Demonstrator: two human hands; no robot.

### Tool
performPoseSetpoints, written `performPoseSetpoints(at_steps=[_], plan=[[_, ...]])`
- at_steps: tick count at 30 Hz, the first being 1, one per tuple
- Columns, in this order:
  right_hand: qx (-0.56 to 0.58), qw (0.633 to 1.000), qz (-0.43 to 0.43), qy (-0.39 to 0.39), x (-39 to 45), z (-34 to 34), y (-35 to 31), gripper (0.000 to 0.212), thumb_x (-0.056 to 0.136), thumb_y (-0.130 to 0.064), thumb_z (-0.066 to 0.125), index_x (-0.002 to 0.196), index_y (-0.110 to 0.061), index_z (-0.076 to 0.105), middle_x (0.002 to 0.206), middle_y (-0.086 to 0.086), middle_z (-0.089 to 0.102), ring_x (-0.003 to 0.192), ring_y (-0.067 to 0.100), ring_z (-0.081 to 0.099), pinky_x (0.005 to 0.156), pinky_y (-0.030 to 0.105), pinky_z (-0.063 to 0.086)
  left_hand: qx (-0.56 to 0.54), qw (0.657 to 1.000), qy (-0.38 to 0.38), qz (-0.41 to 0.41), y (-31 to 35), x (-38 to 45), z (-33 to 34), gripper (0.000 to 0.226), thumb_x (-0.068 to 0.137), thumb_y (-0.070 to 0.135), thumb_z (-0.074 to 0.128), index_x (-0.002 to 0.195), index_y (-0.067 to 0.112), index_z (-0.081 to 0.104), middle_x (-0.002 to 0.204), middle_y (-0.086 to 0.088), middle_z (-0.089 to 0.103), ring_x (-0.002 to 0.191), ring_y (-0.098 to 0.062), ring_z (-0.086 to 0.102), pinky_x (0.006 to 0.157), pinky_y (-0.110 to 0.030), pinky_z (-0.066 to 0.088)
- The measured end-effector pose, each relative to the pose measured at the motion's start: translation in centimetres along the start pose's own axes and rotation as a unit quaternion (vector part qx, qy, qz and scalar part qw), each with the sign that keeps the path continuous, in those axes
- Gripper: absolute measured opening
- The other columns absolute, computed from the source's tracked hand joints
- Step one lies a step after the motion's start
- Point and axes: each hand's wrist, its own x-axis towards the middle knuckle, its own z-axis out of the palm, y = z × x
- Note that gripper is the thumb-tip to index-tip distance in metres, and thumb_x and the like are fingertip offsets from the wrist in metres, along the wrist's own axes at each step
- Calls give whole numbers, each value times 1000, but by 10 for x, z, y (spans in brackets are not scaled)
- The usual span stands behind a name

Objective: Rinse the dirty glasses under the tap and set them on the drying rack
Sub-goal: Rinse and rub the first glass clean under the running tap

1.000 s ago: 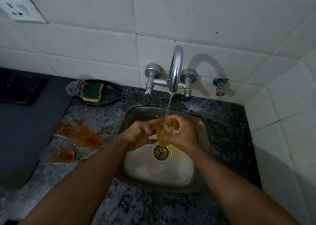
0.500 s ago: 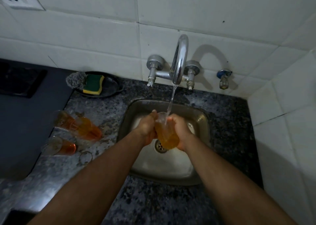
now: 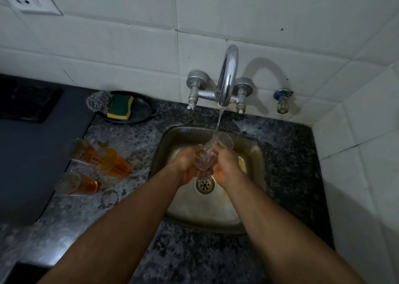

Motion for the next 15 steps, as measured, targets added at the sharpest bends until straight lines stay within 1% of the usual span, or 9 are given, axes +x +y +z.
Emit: performPoseSetpoints(at_steps=[3,5,7,9,10,11,12,14,15], plan=[[-151,976,-157,4,-7,-8,1,68,79,-6,86,135,-27,53,118,2,72,103,21,71,86,43,62,2,1000,-5,0,0,1,3,52,107,45,41,121,4,70,115,-24,72,101,-37,67,92,-54,54],[-280,929,-242,-15,-17,-14,-5,86,73,-16,93,141,-34,44,113,-10,66,101,9,67,83,25,57,18,1000,10,3,-3,3,-1,64,102,62,42,120,9,73,118,-22,73,105,-39,68,96,-56,54],[-393,866,-308,-25,-21,-20,-10,74,75,-34,93,135,-31,49,105,-15,60,89,0,61,65,8,45,48,999,4,-1,-5,4,-6,75,92,78,45,113,14,77,111,-23,75,95,-37,71,90,-47,57],[-490,797,-353,0,-28,-25,-17,44,88,-51,79,116,-22,63,111,-11,54,85,0,56,59,7,37,81,997,-5,-12,-5,2,-13,74,85,84,48,108,19,77,93,-14,76,75,-28,69,71,-34,58],[-515,774,-369,13,-29,-26,-20,39,96,-54,67,105,-16,67,115,-9,52,82,1,55,59,7,35,93,996,0,-15,-3,-1,-16,69,86,81,52,108,20,76,88,-10,73,67,-23,65,60,-27,53],[-515,772,-371,19,-31,-27,-23,45,103,-53,57,94,-10,70,114,-7,57,78,2,56,58,7,35,89,996,8,-11,-1,-1,-20,62,86,75,58,107,19,75,88,-9,72,63,-21,62,54,-24,47],[-482,807,-341,26,-30,-27,-24,55,107,-52,49,85,-7,71,106,-2,67,72,7,61,58,9,39,75,997,16,4,0,0,-23,53,85,66,67,105,18,75,89,-9,71,62,-19,61,52,-24,44],[-382,892,-241,27,-27,-24,-23,62,108,-54,42,79,-8,71,85,7,75,67,18,68,59,25,53,55,996,41,59,0,2,-26,44,76,49,83,103,15,74,94,-11,74,66,-19,63,54,-26,44],[-359,907,-220,15,-25,-21,-20,57,107,-56,44,78,-14,70,81,5,75,70,20,70,62,33,58,50,994,45,83,-1,2,-26,45,72,43,86,104,14,74,96,-11,75,69,-19,65,54,-27,46]])
